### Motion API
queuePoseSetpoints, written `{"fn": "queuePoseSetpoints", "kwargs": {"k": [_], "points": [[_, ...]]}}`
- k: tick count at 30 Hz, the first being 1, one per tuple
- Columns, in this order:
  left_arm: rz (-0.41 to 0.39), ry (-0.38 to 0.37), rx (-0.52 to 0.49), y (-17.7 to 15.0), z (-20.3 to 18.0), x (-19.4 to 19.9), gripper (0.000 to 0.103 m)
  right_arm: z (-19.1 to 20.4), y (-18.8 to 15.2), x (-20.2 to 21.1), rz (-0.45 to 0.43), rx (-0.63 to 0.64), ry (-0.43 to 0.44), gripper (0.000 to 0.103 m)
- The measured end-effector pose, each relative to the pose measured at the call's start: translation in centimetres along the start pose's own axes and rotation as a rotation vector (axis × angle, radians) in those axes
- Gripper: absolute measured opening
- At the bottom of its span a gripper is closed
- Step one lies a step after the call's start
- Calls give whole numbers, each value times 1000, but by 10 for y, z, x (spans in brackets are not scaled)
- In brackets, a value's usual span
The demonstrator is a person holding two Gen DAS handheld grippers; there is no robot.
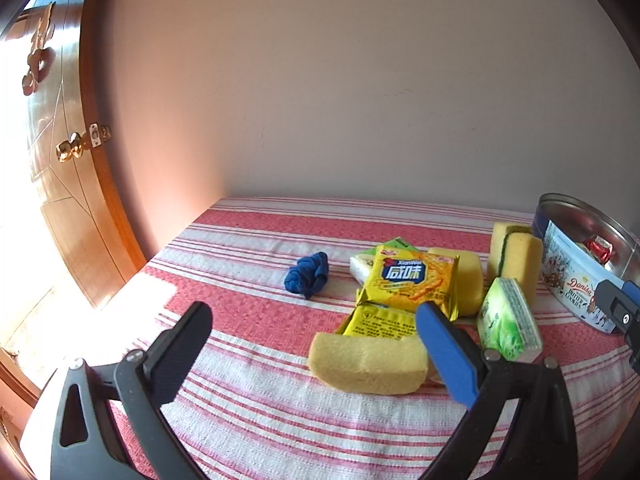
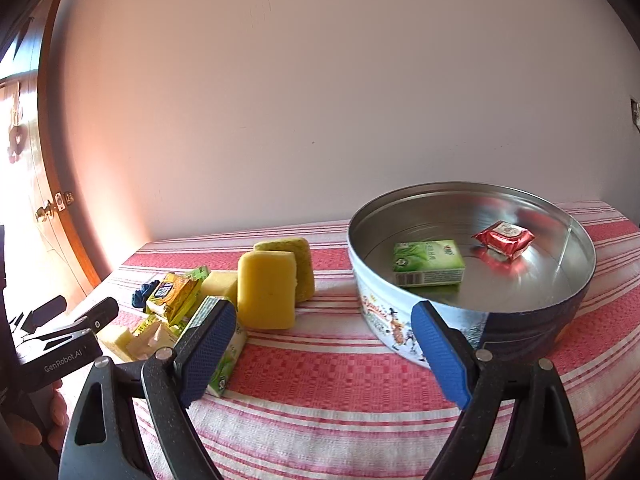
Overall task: Organize objects
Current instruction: 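Grasp a yellow sponge with the left tool while the right tool grasps a green tissue pack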
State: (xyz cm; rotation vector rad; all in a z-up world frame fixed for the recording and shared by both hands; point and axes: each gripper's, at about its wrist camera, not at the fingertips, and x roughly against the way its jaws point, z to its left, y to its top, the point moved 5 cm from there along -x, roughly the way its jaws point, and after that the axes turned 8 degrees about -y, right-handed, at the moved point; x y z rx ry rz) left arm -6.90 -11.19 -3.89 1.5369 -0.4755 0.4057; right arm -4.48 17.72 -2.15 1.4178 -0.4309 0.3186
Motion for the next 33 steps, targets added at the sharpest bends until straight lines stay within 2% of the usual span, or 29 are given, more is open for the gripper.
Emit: {"fn": "queuePoseSetpoints", "kwargs": {"k": [3, 7, 13, 16, 18, 20, 22, 23, 24, 33], "points": [[16, 16, 13, -5, 15, -1, 103, 24, -5, -6, 38, 17, 41, 91], [17, 15, 7, -7, 23, -1, 103, 51, -11, -13, 74, 68, 36, 91], [27, -27, -30, -8, 19, 1, 103, 74, -18, -36, 176, 85, 41, 90], [44, -46, -34, -11, 16, 0, 103, 85, -25, -53, 254, 116, 30, 72], [58, -76, -41, -14, 14, 0, 103, 88, -31, -65, 320, 132, 9, 54], [73, -105, -51, -16, 10, -1, 103, 87, -38, -76, 384, 123, 6, 50], [92, -120, -68, -17, 3, -5, 103, 88, -37, -74, 369, 111, 26, 42], [103, -119, -80, -17, -1, -7, 103, 88, -39, -75, 380, 113, 40, 32], [110, -115, -92, -17, -4, -10, 103, 88, -39, -75, 379, 112, 48, 30], [160, -201, -56, -20, -17, -22, 103, 51, -29, -50, 266, 102, 93, 29]]}}
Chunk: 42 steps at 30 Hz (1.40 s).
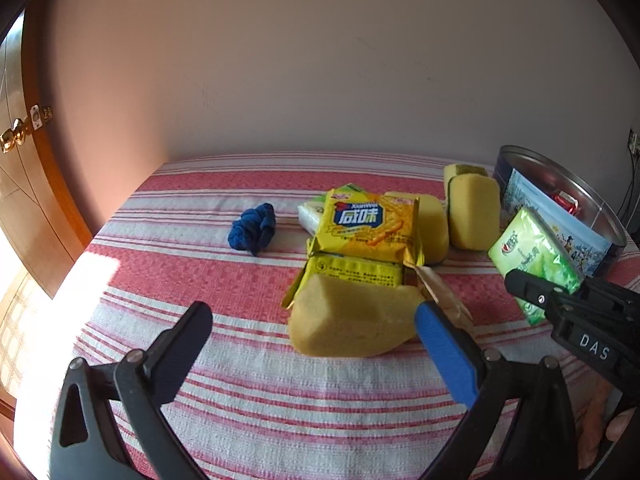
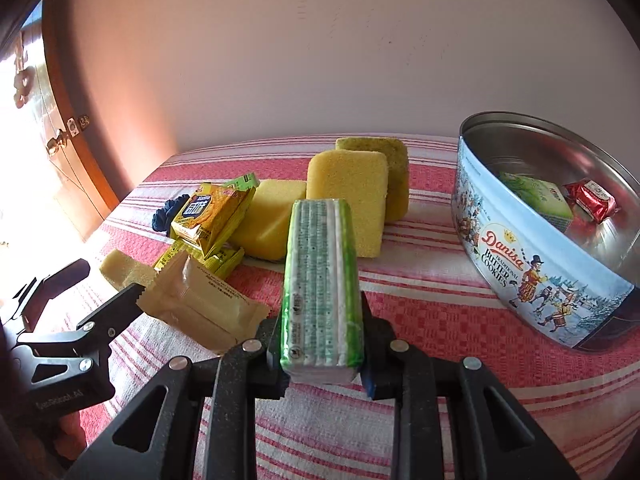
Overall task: Organize objects
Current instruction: 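Grasp a yellow sponge with the left tool while the right tool grasps a green tissue pack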
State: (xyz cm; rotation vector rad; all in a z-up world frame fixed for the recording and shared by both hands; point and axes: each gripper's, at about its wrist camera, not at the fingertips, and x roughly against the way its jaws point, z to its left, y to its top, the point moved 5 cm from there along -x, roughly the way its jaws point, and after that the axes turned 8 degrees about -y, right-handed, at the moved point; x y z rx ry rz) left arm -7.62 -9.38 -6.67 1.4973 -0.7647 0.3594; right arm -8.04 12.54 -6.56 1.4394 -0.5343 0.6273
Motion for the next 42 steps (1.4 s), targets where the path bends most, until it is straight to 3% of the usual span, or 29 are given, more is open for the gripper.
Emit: {"fn": "queuePoseSetpoints", "kwargs": {"k": [7, 8, 10, 14, 17, 19, 20, 27, 29, 30, 31, 34, 36, 38, 39, 40, 42], "points": [[31, 37, -56, 3, -16, -16, 99, -11, 4, -1, 0, -53, 28, 29], [41, 38, -68, 3, -19, -18, 93, -11, 4, 0, -3, -53, 29, 29], [80, 41, -87, 0, -23, -25, 60, -10, 5, 0, -5, -51, 31, 29], [102, 2, -58, -2, -23, -27, 50, -8, 3, 1, -3, -53, 34, 29], [98, -17, -32, -6, -20, -23, 34, -10, 4, 5, -15, -57, 29, 29], [79, -32, -18, -7, -19, -17, 16, -11, 6, 10, -36, -59, 33, 29], [68, -39, -13, -7, -18, -13, 15, -12, 7, 14, -50, -63, 38, 29], [18, -39, 7, -8, -12, 10, 19, -8, 16, 32, -127, -63, 54, 29], [26, -62, 43, -9, -10, 17, 48, -6, 16, 32, -125, -64, 58, 29], [25, -79, 60, -11, -10, 22, 79, -5, 16, 32, -121, -66, 62, 29], [22, -93, 65, -13, -11, 28, 96, -5, 16, 33, -120, -69, 64, 29], [31, -85, -9, -19, -22, 30, 97, -1, 16, 31, -116, -81, 68, 29], [64, -9, -84, -24, -30, 22, 95, -1, 16, 29, -107, -87, 73, 29], [134, 38, -146, -33, -35, 8, 78, -7, 14, 34, -108, -83, 69, 29], [174, 41, -158, -38, -37, 1, 63, -7, 15, 35, -114, -82, 65, 29], [177, 29, -152, -41, -39, -2, 54, -4, 16, 34, -121, -82, 59, 29], [162, 11, -142, -40, -39, 0, 49, -8, 16, 37, -131, -86, 55, 29]]}}
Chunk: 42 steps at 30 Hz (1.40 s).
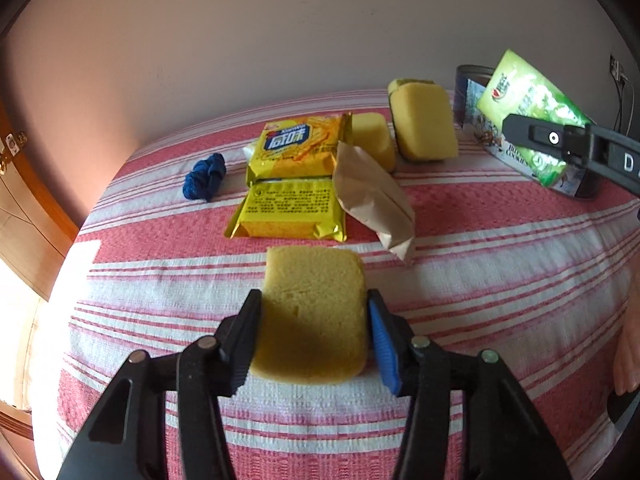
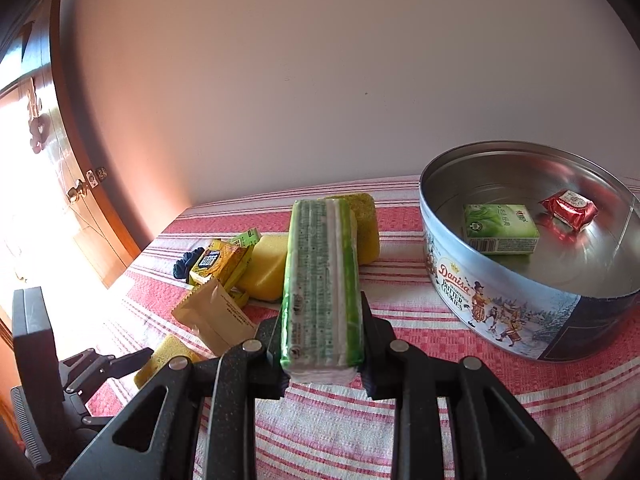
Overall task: Organize objects
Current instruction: 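Grasp a yellow sponge with the left tool while the right tool grasps a green tissue pack, then move both held items over the tin and open both tools to release them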
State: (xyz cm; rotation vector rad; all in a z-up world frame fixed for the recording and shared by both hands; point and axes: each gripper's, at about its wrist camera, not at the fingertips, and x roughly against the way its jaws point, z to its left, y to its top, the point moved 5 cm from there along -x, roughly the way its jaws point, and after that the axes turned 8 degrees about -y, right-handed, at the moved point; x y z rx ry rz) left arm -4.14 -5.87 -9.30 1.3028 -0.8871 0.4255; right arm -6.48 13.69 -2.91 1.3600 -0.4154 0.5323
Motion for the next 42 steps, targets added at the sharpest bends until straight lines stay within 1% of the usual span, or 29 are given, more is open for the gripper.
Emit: {"fn": "queuePoseSetpoints", "kwargs": {"k": [2, 4, 7, 9, 11, 13, 16, 18, 20, 25, 27, 30, 32, 34, 39, 42], "points": [[-14, 4, 9, 1, 1, 1, 48, -3, 1, 2, -4, -9, 4, 29], [-74, 18, 11, 5, 2, 12, 48, -4, 4, 5, -16, -11, 13, 29], [-168, 44, 22, 18, 1, 35, 48, -5, 13, 15, -67, 16, 17, 29], [-219, 32, 50, 29, 0, 49, 48, -11, 19, 23, -101, 20, 18, 29], [-271, 19, 76, 43, -3, 61, 48, -23, 24, 28, -117, 17, 16, 29], [-312, 10, 77, 55, -13, 68, 48, -36, 28, 32, -134, 18, 7, 29], [-363, -39, 59, 75, -39, 72, 49, -63, 36, 36, -173, 34, -50, 29], [-383, -64, 36, 91, -61, 69, 49, -84, 42, 37, -186, 30, -82, 29], [-390, -72, 18, 105, -81, 62, 49, -104, 47, 36, -187, 6, -107, 29], [-380, -141, 4, 134, -130, 33, 49, -149, 57, 35, -181, -42, -157, 29], [-372, -146, -12, 141, -148, 22, 49, -162, 59, 35, -187, -24, -196, 29], [-365, -175, -19, 149, -171, 7, 49, -182, 59, 31, -178, 1, -252, 29], [-353, -192, -7, 153, -184, -5, 49, -193, 59, 26, -156, -1, -282, 29], [-339, -193, -1, 158, -194, -17, 49, -202, 62, 23, -145, -10, -305, 29], [-324, -191, 2, 167, -212, -35, 49, -209, 67, 20, -151, 30, -385, 29], [-314, -194, 1, 168, -217, -43, 49, -215, 67, 15, -139, 30, -413, 29]]}}
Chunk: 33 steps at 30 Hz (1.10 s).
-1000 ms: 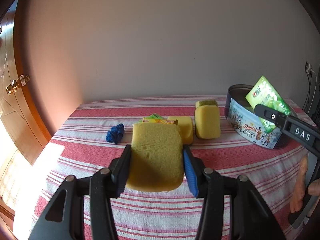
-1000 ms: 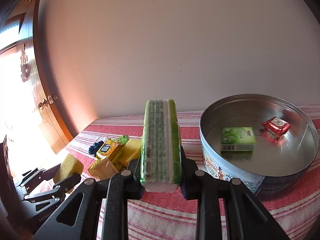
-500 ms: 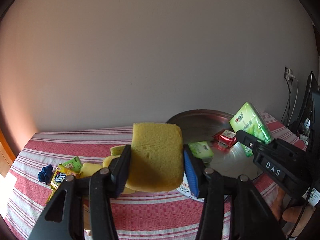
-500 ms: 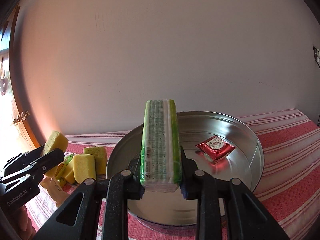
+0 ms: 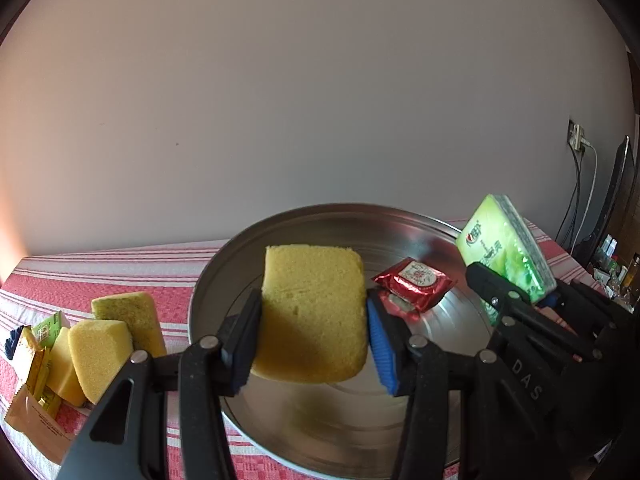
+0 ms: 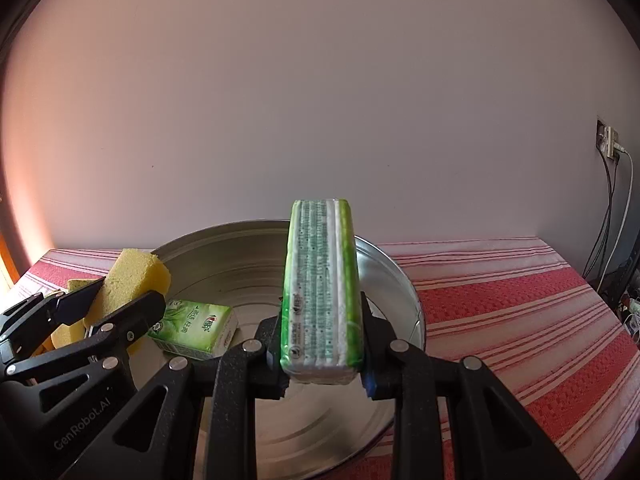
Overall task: Organize objects
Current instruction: 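Move both held items over the tin and open both tools to release them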
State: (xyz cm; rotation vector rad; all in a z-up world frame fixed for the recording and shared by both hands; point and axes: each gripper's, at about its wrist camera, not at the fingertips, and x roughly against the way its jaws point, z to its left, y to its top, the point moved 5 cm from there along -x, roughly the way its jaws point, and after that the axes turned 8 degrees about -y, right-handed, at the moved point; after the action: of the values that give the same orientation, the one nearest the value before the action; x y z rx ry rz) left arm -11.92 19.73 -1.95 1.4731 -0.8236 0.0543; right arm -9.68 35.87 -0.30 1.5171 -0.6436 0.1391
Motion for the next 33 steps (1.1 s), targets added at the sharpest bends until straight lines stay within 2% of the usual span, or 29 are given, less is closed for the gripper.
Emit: {"fn": "queuePoseSetpoints", "kwargs": {"k": [4, 9, 31, 33], "points": [[14, -11, -7, -7, 0, -4, 49, 0, -7, -8, 40, 1, -6, 29], [12, 11, -51, -10, 1, -1, 49, 6, -9, -4, 30, 26, -12, 29], [48, 25, -23, -16, -21, -28, 49, 2, -15, -25, 86, 24, -2, 29], [49, 24, -21, -16, -14, -31, 50, 3, -15, -24, 88, 29, 2, 29]]}}
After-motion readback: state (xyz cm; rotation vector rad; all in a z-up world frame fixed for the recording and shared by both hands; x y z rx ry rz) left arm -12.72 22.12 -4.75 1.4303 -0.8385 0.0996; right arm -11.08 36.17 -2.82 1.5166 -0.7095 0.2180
